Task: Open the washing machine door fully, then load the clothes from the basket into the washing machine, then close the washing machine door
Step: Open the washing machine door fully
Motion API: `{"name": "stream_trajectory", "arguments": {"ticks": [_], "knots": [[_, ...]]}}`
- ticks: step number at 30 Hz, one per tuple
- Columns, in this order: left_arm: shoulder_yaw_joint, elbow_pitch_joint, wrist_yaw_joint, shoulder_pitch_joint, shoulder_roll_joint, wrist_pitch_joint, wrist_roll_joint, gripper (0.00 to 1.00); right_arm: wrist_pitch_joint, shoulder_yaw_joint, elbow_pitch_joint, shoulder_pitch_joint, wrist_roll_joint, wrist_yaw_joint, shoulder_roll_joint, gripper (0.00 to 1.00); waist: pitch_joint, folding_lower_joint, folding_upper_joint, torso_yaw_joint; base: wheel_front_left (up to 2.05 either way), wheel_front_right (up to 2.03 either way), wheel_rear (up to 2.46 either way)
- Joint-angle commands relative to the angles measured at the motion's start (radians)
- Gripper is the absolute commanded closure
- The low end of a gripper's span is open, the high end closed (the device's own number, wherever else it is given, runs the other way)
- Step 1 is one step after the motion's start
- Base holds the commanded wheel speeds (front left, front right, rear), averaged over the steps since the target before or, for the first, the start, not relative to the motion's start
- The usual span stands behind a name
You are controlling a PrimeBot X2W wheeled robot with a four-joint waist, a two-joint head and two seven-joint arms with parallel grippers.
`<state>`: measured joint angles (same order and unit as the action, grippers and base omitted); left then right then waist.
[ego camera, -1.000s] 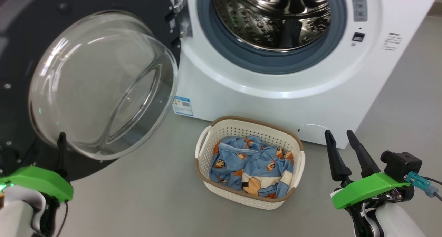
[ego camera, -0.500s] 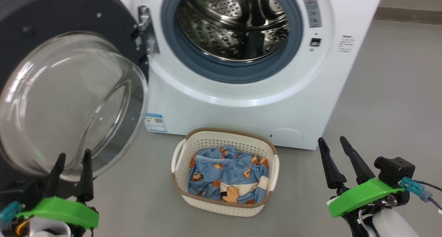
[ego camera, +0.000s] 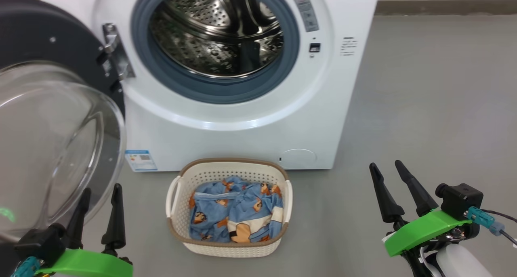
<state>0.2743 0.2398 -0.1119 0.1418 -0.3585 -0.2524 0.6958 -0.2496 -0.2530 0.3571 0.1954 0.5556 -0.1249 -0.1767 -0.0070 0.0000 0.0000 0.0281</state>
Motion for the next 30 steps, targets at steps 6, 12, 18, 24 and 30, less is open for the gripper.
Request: {"name": "stream_trajectory", "arguments": {"ticks": [6,12,18,24,30], "knots": [[-0.042,-0.060,-0.025,0.000,-0.015,-0.008,-0.030,0.00,-0.012,-0.020,-0.026,0.039,-0.011,-0.006,-0.026,0.00,-0.002,0.0000,0.0000,-0.066,0.00,0.00,0.00],[-0.045,-0.075,-0.026,-0.011,0.004,-0.009,-0.052,0.00,-0.012,0.014,-0.034,0.046,-0.043,-0.006,-0.040,0.00,0.001,0.0000,0.0000,-0.089,0.00,0.00,0.00],[-0.054,-0.074,-0.014,-0.017,0.021,-0.009,-0.066,0.00,-0.012,0.036,-0.033,0.045,-0.068,-0.006,-0.047,0.00,0.006,0.0000,0.0000,-0.099,0.00,0.00,0.00],[-0.068,-0.070,0.009,-0.023,0.037,-0.009,-0.070,0.00,-0.012,0.044,-0.034,0.041,-0.084,-0.006,-0.050,0.00,0.010,0.0000,0.0000,-0.102,0.00,0.00,0.00],[-0.077,-0.063,0.028,-0.026,0.048,-0.009,-0.082,0.00,-0.012,0.043,-0.036,0.036,-0.091,-0.006,-0.053,0.00,0.016,0.0000,0.0000,-0.099,0.00,0.00,0.00]]}}
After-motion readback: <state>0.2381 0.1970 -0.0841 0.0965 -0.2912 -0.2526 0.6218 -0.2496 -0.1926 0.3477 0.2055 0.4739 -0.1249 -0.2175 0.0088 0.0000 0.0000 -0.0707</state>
